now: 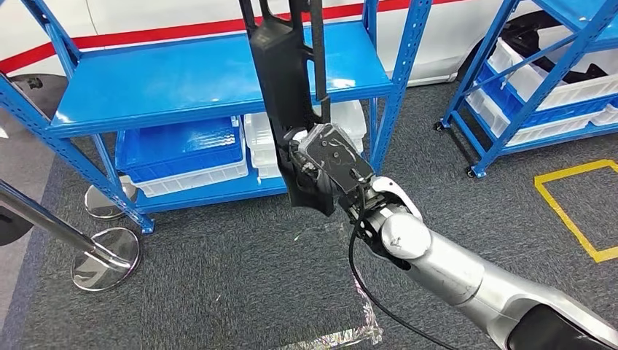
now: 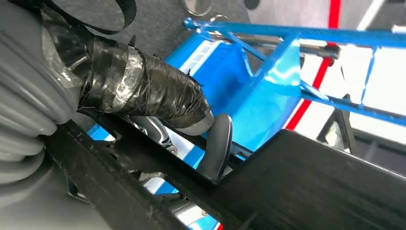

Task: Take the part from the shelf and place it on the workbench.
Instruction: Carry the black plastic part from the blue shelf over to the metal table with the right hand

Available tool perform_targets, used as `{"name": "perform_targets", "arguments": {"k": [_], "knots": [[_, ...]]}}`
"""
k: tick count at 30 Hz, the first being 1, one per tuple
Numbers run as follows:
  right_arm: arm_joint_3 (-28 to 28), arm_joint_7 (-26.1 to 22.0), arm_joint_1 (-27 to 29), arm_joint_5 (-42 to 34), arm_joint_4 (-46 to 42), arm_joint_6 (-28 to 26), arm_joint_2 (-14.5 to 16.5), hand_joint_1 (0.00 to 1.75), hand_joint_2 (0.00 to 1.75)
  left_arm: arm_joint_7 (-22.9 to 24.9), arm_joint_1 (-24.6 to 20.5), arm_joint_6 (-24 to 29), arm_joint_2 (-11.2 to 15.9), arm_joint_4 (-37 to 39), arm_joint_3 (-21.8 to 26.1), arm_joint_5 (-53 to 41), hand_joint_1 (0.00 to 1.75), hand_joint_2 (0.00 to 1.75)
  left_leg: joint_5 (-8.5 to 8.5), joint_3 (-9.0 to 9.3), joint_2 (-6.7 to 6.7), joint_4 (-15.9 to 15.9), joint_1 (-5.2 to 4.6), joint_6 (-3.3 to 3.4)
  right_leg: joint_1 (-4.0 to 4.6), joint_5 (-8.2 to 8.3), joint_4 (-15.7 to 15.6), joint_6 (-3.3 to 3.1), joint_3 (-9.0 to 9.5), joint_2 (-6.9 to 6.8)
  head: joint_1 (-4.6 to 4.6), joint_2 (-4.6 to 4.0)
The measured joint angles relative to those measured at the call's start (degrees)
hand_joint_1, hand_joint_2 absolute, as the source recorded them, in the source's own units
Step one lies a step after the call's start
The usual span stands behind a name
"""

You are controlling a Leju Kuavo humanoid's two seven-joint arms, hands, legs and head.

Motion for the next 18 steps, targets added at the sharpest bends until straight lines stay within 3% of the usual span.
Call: {"name": "perform_targets", "arguments": {"k": [1, 2, 4, 5, 7, 8, 9, 10, 12, 13, 14, 16, 17, 18], "knots": [[0.00, 0.21, -0.24, 0.30, -0.01, 0.17, -0.04, 1.75, 1.75, -0.01, -0.04, 0.00, 0.01, 0.00, 0.00, -0.05, 0.00, 1.75, 1.70, 2.41, 0.00, -2.84, 0.15, -0.10, -0.09, 0.52, 0.20, 0.24, -0.80, 0.02, -0.02, 0.00], [0.00, 0.33, -0.48, 0.51, -0.09, 0.27, -0.07, 1.75, 1.75, -0.01, -0.13, 0.00, 0.01, 0.00, 0.00, -0.12, 0.00, 1.75, 2.33, 5.31, -0.03, -6.85, 0.21, -0.14, -0.11, 1.00, 0.42, 0.55, -1.51, 0.03, -0.04, 0.00], [0.00, 0.42, -0.88, 0.72, -0.29, 0.32, -0.14, 1.75, 1.75, -0.01, -0.27, 0.00, 0.04, 0.00, 0.00, -0.24, 0.00, 1.75, 1.75, 9.74, -0.28, -13.82, 0.01, 0.30, -0.07, 1.97, 0.63, 1.27, -2.33, -0.05, 0.02, 0.00], [0.00, 0.44, -1.04, 0.77, -0.40, 0.33, -0.17, 1.75, 1.75, -0.01, -0.31, 0.00, 0.05, 0.00, -0.01, -0.29, 0.00, 1.75, 1.18, 10.48, -0.41, -15.42, -0.19, 0.59, -0.04, 2.50, 0.51, 1.62, -2.46, -0.12, 0.00, 0.00], [0.00, 0.48, -1.28, 0.93, -0.48, 0.28, -0.27, 1.75, 1.75, 0.07, -0.28, 0.00, 0.05, 0.00, -0.02, -0.36, 0.00, 1.75, 1.99, 9.91, -0.36, -15.86, -0.22, 1.48, -0.09, 3.41, 0.16, 2.30, -2.65, -0.13, -0.01, 0.00], [0.00, 0.56, -1.37, 1.17, -0.49, 0.20, -0.37, 1.75, 1.75, 0.14, -0.31, 0.00, 0.04, 0.00, -0.02, -0.39, 0.00, 1.75, 2.64, 9.43, -0.23, -16.02, -0.12, 1.94, -0.09, 2.71, 0.54, 2.60, -3.03, -0.01, 0.00, 0.00], [0.00, 0.69, -1.43, 1.59, -0.49, 0.07, -0.49, 1.75, 1.75, 0.22, -0.32, 0.01, 0.03, 0.00, -0.02, -0.42, 0.00, 1.75, 3.43, 8.77, -0.06, -16.17, -0.01, 2.53, -0.09, 0.88, 1.84, 2.85, -3.63, 0.11, 0.12, 0.00], [0.00, 0.87, -1.46, 2.13, -0.49, -0.10, -0.62, 1.75, 1.75, 0.29, -0.33, 0.02, 0.02, 0.00, -0.03, -0.44, 0.00, 1.75, 4.22, 8.01, 0.11, -16.25, 0.08, 2.98, -0.13, -2.00, 4.33, 3.00, -4.41, 0.22, 0.23, 0.00], [0.00, 1.20, -1.46, 3.24, -0.49, -0.35, -0.79, 1.75, 1.75, 0.34, -0.32, 0.07, 0.02, 0.00, -0.04, -0.45, 0.00, 1.75, 5.62, 6.18, 0.26, -16.17, -0.15, 3.49, -0.09, -7.68, 11.54, 3.19, -5.82, 0.30, 0.43, 0.00], [0.00, 1.28, -1.41, 3.55, -0.48, -0.40, -0.86, 1.75, 1.75, 0.33, -0.32, 0.08, 0.02, 0.00, -0.04, -0.45, 0.00, 1.75, 6.30, 5.23, 0.29, -16.07, -0.25, 3.53, -0.09, -8.70, 14.84, 3.27, -6.07, 0.30, 0.45, 0.00], [0.00, 1.31, -1.37, 3.69, -0.48, -0.40, -0.91, 1.75, 1.75, 0.32, -0.33, 0.09, 0.02, 0.00, -0.04, -0.45, 0.00, 1.75, 6.94, 4.26, 0.31, -15.91, -0.32, 3.52, -0.10, -8.20, 16.76, 3.32, -5.68, 0.31, 0.47, 0.00], [0.00, 1.30, -1.33, 3.75, -0.49, -0.40, -1.02, 1.75, 1.75, 0.21, -0.34, 0.10, 0.02, 0.00, -0.04, -0.45, 0.00, 1.75, 8.08, 2.27, 0.31, -15.35, -0.36, 3.31, -0.15, -4.98, 15.24, 3.26, -2.35, 0.31, 0.49, 0.00], [0.00, 1.30, -1.35, 3.76, -0.51, -0.41, -1.08, 1.75, 1.75, 0.09, -0.33, 0.13, 0.02, 0.00, -0.04, -0.45, 0.00, 1.75, 8.55, 1.39, 0.28, -15.00, -0.39, 3.08, -0.20, -4.41, 11.88, 3.15, 0.57, 0.35, 0.49, 0.00], [0.00, 1.28, -1.37, 3.80, -0.62, -0.43, -1.13, 1.75, 1.75, -0.11, -0.33, 0.17, 0.03, 0.00, -0.04, -0.45, 0.00, 1.75, 8.98, 0.71, 0.23, -14.66, -0.44, 2.78, -0.13, -4.97, 7.49, 2.93, 3.70, 0.43, 0.43, 0.00]]}}
